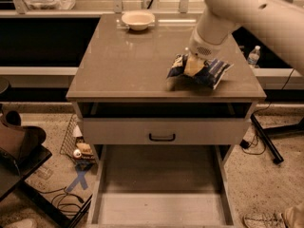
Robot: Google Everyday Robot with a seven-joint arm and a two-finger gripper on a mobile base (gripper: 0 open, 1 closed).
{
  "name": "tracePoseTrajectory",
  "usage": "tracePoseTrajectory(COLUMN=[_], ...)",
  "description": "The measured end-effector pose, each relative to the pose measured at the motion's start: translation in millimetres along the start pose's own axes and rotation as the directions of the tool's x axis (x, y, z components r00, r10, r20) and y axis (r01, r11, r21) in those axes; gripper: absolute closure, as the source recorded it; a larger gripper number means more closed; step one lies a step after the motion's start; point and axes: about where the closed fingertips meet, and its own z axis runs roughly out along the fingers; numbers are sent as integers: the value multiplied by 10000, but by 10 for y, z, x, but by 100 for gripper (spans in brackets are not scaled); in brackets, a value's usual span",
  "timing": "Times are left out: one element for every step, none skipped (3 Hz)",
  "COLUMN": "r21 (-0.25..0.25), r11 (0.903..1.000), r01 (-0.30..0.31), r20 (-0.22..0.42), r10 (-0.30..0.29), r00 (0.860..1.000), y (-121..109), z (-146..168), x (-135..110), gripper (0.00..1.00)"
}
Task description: Place blue chip bag into middle drawer
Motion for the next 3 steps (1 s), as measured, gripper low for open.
tracePoseTrajectory(r21=[663,1154,1099], r11=[9977,9928,9910], r01=[-110,-315,-761], r20=[469,785,1270], r10=[79,225,620], r00=[9989,9967,9900], y=[107,354,697], z=[-537,-1026,-1212], x=[188,460,868], gripper=[100,100,100])
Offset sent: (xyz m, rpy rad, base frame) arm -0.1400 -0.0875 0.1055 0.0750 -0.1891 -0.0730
